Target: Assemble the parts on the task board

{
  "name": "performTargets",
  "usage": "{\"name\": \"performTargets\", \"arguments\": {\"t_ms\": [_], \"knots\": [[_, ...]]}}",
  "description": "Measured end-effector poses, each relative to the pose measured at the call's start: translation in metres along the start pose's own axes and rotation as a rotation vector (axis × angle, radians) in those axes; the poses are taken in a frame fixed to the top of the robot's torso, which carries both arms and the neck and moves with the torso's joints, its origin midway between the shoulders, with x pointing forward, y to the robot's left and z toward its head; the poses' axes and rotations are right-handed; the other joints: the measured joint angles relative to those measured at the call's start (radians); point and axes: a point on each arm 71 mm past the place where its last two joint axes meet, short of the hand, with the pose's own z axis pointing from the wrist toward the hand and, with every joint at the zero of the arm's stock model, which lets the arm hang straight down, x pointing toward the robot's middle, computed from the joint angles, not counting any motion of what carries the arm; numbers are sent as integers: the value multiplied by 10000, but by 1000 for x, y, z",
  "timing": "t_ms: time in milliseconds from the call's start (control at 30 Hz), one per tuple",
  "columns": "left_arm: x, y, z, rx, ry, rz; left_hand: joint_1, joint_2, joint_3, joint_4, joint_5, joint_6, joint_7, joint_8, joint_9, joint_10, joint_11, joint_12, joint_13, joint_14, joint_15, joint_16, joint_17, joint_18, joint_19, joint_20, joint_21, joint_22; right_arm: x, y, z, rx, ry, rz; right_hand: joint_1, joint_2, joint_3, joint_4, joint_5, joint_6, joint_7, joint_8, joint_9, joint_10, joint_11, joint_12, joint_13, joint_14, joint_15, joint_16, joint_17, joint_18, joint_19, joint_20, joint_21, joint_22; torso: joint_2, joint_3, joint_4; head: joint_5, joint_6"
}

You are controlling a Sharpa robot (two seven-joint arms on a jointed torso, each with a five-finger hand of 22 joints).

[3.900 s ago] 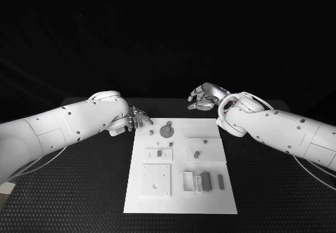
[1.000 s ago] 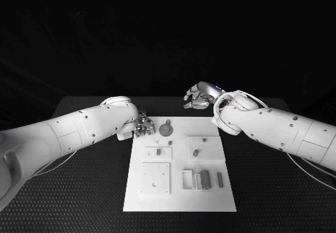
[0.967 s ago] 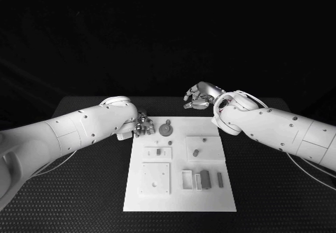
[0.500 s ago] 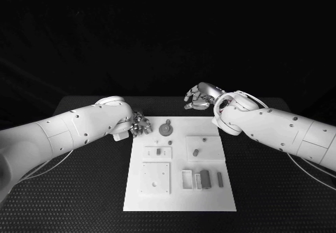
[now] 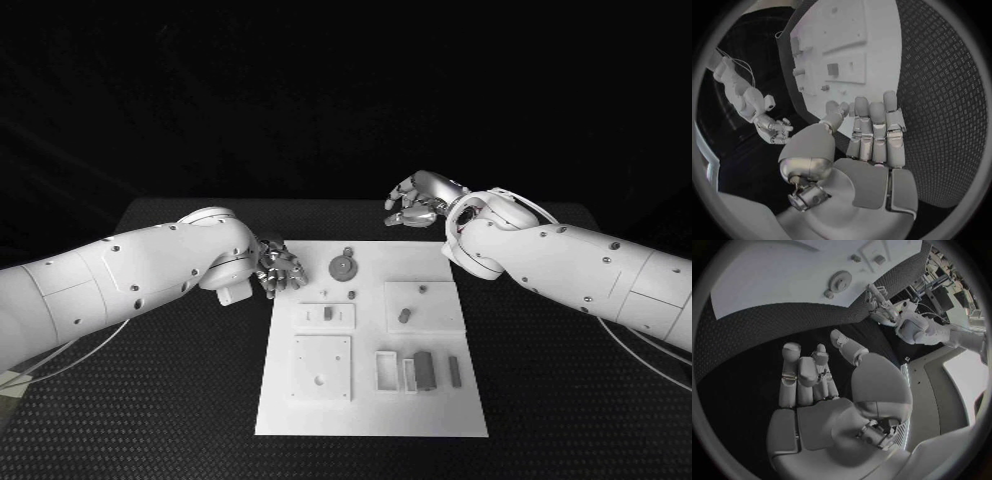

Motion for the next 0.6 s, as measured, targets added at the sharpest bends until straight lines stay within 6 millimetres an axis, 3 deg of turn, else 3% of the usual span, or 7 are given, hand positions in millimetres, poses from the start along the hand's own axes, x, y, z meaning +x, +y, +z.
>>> {"name": "performTargets", "arguments": {"t_ms": [600], "knots": [[22,2,-11,-222,1545,365,-104,98,61,-5,4,56,-17,-72,-43,16,16,0,-21,17,17,0,-22,0,0,1,-39,49,2,-1,0,46,65,-8,0,0,0,0,0,11,-9,0,1,0,0,0,1,13,13,0,0,0,1,1,0,0,19,-10,-12,89,-73]]}}
